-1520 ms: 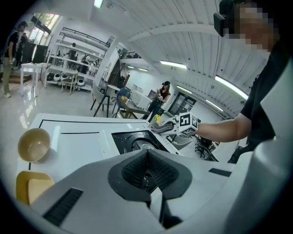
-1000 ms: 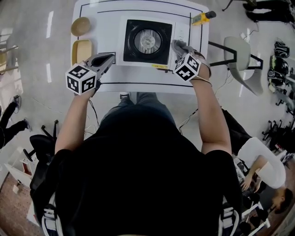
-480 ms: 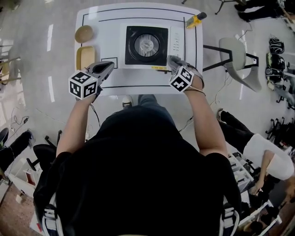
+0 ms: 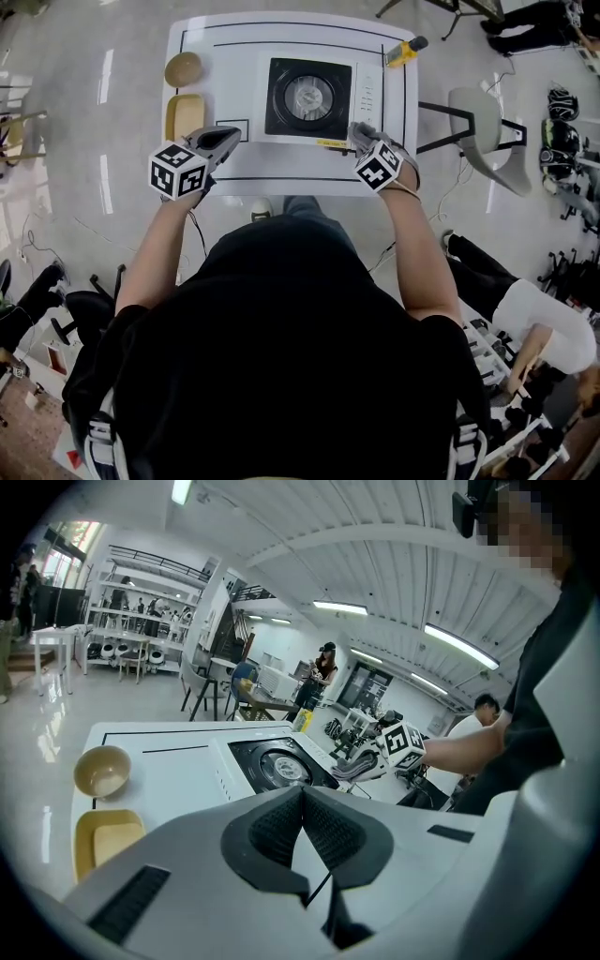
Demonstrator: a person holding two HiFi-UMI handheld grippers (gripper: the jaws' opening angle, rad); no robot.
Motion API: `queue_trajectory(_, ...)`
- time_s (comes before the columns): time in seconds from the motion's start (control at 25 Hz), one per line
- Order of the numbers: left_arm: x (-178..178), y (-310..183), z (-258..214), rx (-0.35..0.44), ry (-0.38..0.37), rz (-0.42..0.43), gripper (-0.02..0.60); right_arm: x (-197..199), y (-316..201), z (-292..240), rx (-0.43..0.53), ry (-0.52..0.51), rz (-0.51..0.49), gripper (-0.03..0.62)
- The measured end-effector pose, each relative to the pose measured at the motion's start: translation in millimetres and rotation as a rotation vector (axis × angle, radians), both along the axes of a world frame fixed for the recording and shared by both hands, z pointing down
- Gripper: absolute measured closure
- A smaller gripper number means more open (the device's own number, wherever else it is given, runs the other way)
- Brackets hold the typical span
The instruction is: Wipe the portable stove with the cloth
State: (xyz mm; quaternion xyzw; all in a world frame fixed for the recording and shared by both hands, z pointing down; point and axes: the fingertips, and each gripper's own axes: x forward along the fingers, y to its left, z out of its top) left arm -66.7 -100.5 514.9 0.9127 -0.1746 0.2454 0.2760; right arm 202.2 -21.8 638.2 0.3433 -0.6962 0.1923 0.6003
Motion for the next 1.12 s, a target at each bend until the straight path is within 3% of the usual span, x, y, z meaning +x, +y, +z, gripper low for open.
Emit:
queue_trajectory(0.28, -4.8, -2.7, 6.3, -0.011, -0.007, -0.007, 0.56, 2.8, -30.3, -24.4, 0.121, 0.023, 0.042, 0.48)
queue_trajectory(0.56, -5.0, 1.2, 11.8, -0.026, -0.016, -0.005, 0.56, -29.7, -68.1, -37.3, 0.269, 0.019, -0.035, 0.48)
queue_trajectory(0.84, -8.7, 5.2, 22.1, -0.046, -0.023, -0.026, 0.56, -61.0, -55.2, 6.4, 0.184, 0.014, -0.121, 0.48)
queue_trajectory(1.12, -16.1, 11.6, 35.5, -0.07, -0.027, -0.044, 0.56, -75.2, -50.2, 11.6, 0.181, 0.021, -0.147, 0.48)
